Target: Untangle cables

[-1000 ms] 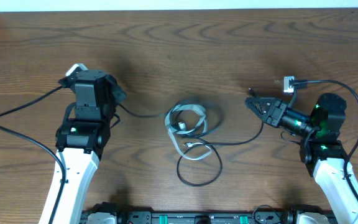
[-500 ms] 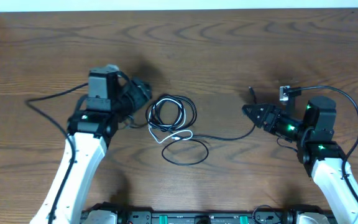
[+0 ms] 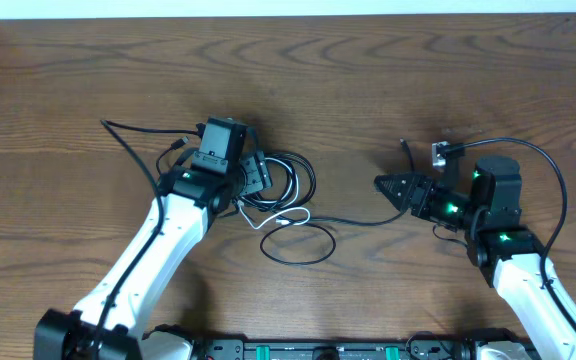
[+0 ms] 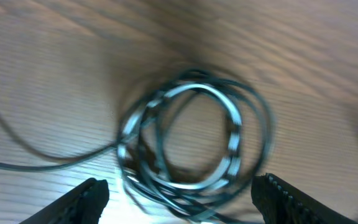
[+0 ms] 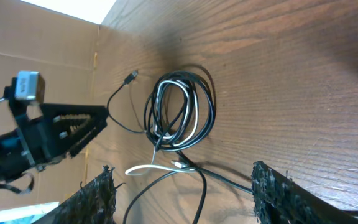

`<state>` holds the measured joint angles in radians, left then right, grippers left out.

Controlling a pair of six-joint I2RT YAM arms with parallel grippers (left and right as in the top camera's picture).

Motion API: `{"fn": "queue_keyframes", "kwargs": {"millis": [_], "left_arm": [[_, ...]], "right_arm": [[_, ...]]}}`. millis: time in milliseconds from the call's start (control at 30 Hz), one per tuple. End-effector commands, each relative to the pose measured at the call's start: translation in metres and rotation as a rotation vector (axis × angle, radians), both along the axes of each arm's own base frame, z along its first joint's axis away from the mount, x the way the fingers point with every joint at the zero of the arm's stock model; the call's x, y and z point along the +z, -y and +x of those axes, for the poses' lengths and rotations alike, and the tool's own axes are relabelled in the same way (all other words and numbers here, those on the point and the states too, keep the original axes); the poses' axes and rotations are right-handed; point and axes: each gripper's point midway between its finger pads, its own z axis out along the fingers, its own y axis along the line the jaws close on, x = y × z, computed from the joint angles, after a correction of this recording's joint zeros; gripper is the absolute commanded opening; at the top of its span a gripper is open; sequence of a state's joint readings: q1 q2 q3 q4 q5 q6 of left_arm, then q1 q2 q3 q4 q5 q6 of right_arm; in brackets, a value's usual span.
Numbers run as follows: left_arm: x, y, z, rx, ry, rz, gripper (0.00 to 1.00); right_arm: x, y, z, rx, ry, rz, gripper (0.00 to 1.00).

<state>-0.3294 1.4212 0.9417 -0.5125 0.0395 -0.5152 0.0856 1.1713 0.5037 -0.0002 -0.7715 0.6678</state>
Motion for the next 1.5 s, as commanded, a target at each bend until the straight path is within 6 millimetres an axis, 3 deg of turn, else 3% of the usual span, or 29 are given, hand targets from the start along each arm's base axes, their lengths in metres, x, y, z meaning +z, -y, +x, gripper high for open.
{"fn": "queue_keyframes", "kwargs": {"millis": [0,167,433,633,700,800,900,1000,1167,1300,1467], "left_arm": [[-0.016,-0.012,0.006,-0.002,-0.021,0.106,0.75],[-0.048,-0.011,0.008,-0.036,-0.09,0.145,0.66],[-0.077,-0.009,0.008,-0.042,-0.154,0.155,0.58],[-0.088,-0.01,0.005,-0.034,-0.185,0.16,0.33],[-0.088,-0.01,0.005,-0.034,-0.184,0.16,0.31],[-0.088,-0.01,0.006,-0.034,-0.18,0.159,0.08],[-0.084,-0.01,0.008,-0.032,-0.17,0.156,0.08],[-0.066,-0.008,0.014,-0.028,-0.12,0.139,0.07],[0.003,-0.003,0.029,-0.019,0.072,0.076,0.08],[0.062,-0.004,0.027,-0.011,0.235,0.021,0.07],[0.095,-0.005,0.013,-0.017,0.306,-0.016,0.08]], "right_arm": [[0.001,-0.001,0.002,-0.003,0.027,-0.031,0.68],[0.001,-0.004,0.001,0.004,0.026,-0.032,0.68],[0.001,-0.003,0.001,0.004,0.023,-0.032,0.69],[0.001,-0.004,0.001,0.005,0.023,-0.032,0.69],[0.001,-0.004,0.001,0.004,0.022,-0.032,0.7],[0.001,-0.004,0.001,0.004,0.021,-0.031,0.7],[-0.001,-0.004,0.0,-0.007,-0.003,-0.02,0.7],[-0.001,-0.005,-0.002,0.0,-0.015,-0.015,0.7],[-0.001,-0.014,-0.007,0.032,-0.012,-0.015,0.73],[0.0,-0.025,-0.012,0.071,0.0,-0.016,0.79],[0.008,-0.039,-0.015,0.119,0.052,-0.009,0.85]]}}
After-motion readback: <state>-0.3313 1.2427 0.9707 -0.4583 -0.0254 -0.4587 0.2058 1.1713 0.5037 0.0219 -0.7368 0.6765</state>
